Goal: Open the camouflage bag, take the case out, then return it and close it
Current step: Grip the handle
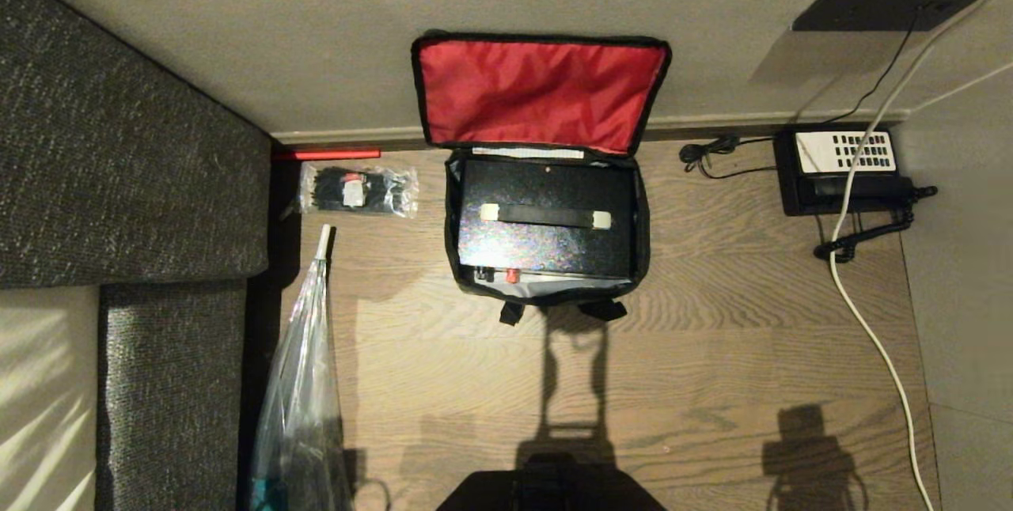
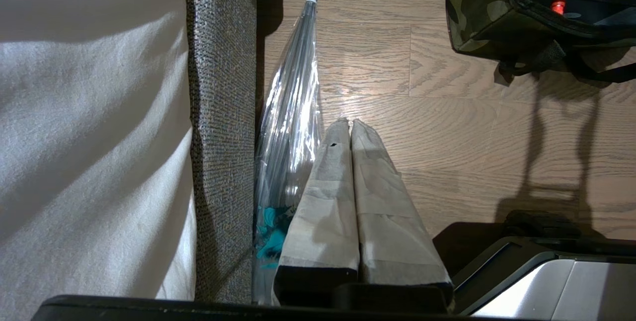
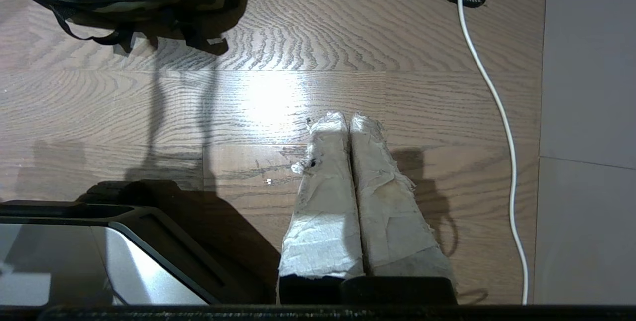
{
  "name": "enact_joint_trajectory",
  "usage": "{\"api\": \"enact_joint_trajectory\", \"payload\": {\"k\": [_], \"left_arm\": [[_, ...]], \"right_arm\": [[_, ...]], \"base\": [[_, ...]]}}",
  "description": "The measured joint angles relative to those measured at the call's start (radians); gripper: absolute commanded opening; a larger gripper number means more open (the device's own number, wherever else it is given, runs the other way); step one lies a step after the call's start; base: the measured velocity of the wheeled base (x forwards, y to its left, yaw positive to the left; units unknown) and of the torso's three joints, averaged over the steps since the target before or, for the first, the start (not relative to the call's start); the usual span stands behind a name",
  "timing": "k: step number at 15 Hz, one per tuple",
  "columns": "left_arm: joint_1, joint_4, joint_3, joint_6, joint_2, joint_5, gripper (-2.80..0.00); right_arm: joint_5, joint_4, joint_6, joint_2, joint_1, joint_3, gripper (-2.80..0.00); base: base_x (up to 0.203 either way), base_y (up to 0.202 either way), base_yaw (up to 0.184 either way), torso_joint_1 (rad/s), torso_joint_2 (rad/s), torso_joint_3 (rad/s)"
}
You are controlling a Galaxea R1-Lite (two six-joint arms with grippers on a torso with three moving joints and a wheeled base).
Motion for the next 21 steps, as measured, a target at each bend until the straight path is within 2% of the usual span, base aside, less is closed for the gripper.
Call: {"api": "enact_joint_trajectory", "payload": {"k": [14, 21], "left_arm": [[0.0, 0.001, 0.0, -0.001, 0.0, 0.0, -2.8], [0.0, 0.0, 0.0, -0.005, 0.0, 0.002, -2.8]], "right_arm": [[0.0, 0.0, 0.001, 0.001, 0.0, 0.0, -2.8], [0.0, 0.0, 0.001, 0.001, 0.0, 0.0, -2.8]], "base": [[0.0, 0.0, 0.0, 0.0, 0.0, 0.002], [0.0, 0.0, 0.0, 0.002, 0.0, 0.172]]}}
